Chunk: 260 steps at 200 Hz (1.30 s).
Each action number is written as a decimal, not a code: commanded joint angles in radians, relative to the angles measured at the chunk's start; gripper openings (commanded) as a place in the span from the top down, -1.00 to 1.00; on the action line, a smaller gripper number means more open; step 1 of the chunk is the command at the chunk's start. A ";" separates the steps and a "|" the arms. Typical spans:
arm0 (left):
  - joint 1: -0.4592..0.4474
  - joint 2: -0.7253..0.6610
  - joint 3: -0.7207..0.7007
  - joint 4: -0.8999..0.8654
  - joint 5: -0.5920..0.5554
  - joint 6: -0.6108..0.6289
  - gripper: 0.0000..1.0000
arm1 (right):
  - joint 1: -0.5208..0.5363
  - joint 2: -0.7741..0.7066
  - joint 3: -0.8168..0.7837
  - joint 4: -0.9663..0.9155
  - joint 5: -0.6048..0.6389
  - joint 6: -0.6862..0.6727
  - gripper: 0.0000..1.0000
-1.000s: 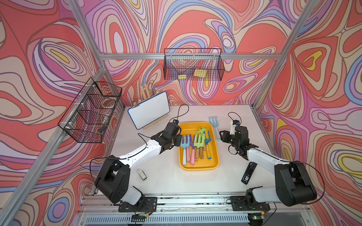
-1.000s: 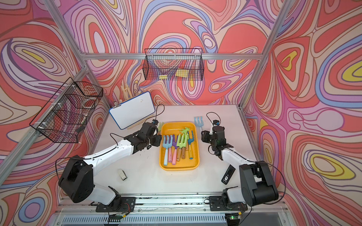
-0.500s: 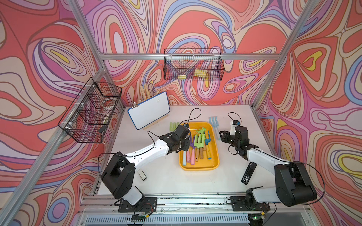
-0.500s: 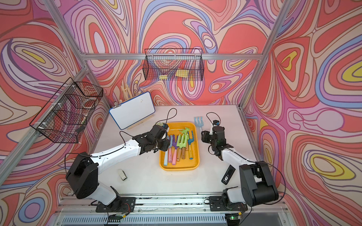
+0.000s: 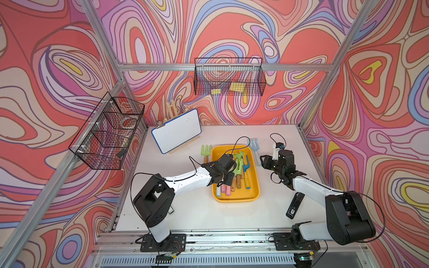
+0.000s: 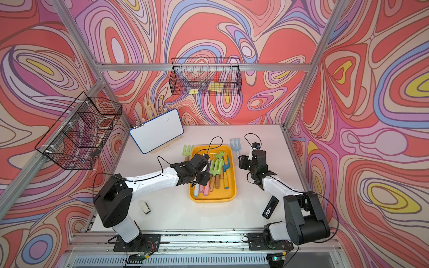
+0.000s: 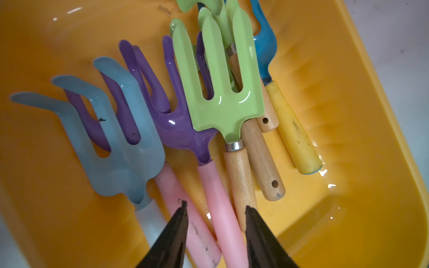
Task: Take the hand rake out of the storage box
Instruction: Pick up the rake from the storage box.
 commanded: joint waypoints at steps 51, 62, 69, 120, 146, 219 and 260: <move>-0.035 0.090 0.055 0.078 0.031 -0.029 0.22 | -0.003 0.005 0.017 -0.010 -0.006 -0.009 0.11; -0.036 0.102 0.057 0.078 0.033 -0.031 0.22 | -0.002 0.007 0.020 -0.012 -0.006 -0.008 0.11; -0.038 0.109 0.061 0.078 0.034 -0.032 0.22 | -0.003 0.008 0.021 -0.013 -0.006 -0.008 0.11; -0.048 0.150 0.078 0.078 0.024 -0.032 0.23 | -0.003 0.003 0.016 -0.009 -0.006 -0.008 0.11; -0.048 0.157 0.083 0.072 0.012 -0.038 0.23 | -0.003 0.001 0.014 -0.009 -0.005 -0.008 0.11; -0.054 0.210 0.108 0.070 0.004 -0.042 0.20 | -0.002 -0.004 0.009 -0.006 -0.005 -0.007 0.11; -0.066 0.247 0.147 0.037 -0.026 -0.034 0.12 | -0.003 -0.012 0.002 -0.001 0.000 -0.006 0.12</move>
